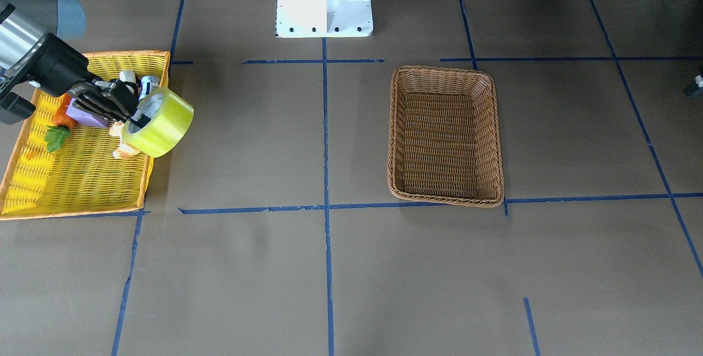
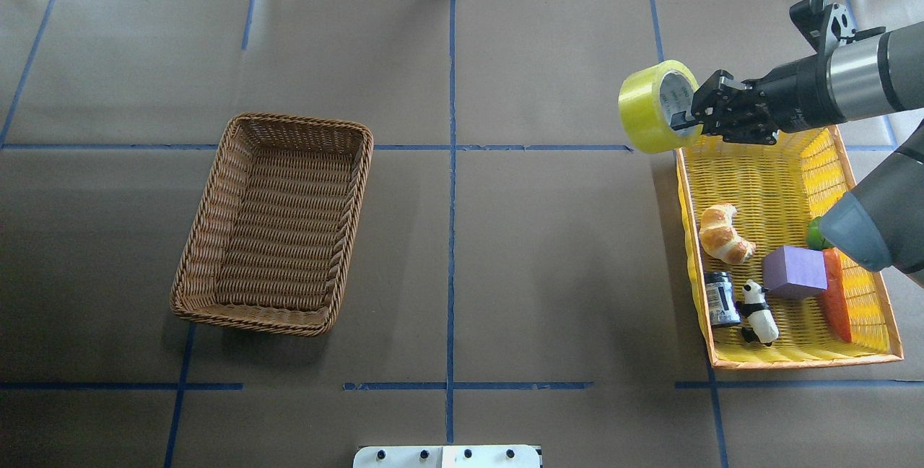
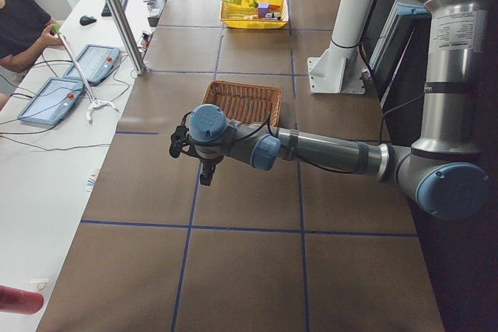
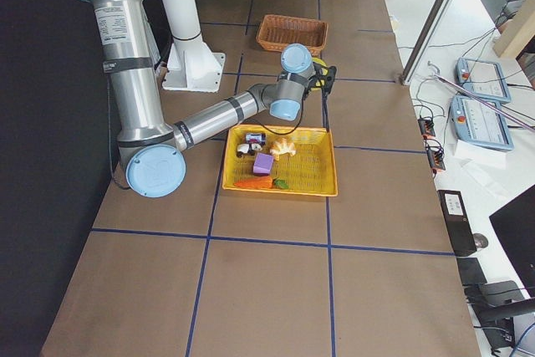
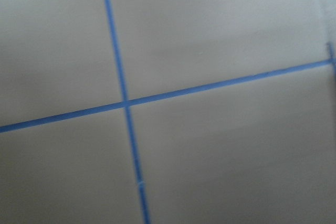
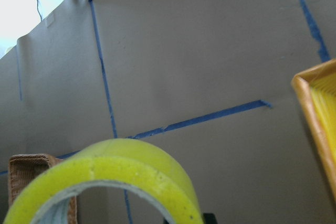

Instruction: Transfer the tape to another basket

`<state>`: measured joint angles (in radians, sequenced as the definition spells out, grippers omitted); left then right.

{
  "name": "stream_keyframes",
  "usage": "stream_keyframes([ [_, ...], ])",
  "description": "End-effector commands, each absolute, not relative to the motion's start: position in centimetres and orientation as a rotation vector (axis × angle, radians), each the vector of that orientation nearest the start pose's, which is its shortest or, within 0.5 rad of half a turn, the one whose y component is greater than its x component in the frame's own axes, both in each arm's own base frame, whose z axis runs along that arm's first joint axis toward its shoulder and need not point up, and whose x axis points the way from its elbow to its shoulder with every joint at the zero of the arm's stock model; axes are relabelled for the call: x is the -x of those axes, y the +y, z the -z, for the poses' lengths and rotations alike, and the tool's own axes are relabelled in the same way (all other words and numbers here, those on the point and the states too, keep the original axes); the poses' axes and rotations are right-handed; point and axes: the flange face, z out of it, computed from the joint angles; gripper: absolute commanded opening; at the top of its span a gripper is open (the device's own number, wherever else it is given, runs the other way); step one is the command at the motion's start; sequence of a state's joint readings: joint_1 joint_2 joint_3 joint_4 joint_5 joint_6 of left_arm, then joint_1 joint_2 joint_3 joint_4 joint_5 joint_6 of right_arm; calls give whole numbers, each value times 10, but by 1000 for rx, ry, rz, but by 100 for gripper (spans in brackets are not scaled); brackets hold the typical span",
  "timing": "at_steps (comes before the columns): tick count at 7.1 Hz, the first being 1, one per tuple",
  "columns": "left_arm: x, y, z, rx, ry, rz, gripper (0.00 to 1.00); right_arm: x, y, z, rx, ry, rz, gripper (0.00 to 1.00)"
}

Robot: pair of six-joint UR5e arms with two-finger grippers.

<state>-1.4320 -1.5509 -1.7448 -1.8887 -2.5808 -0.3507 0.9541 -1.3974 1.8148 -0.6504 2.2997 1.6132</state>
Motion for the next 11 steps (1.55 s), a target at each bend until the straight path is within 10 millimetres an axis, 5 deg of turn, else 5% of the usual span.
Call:
stream_keyframes([
  [1,-110,-479,-496,-101,1181,45,100,275,-444,-326,47,-1478,-307,3],
  [3,-176,-456,-460,-44,1276,109,100,307,-426,-303,86,-1507,-236,3],
  [5,-218,-454,-397,59,1424,186,100,320,-398,-255,117,-1590,-253,3],
  [8,-239,-440,-318,198,1631,248,100,368,-343,-188,142,-1784,-268,3],
  [9,-243,-432,-308,207,1680,261,100,381,-315,-182,167,-1937,-302,3],
  [11,-263,-400,-277,270,1801,284,100,392,-296,-173,186,-1986,-290,4],
])
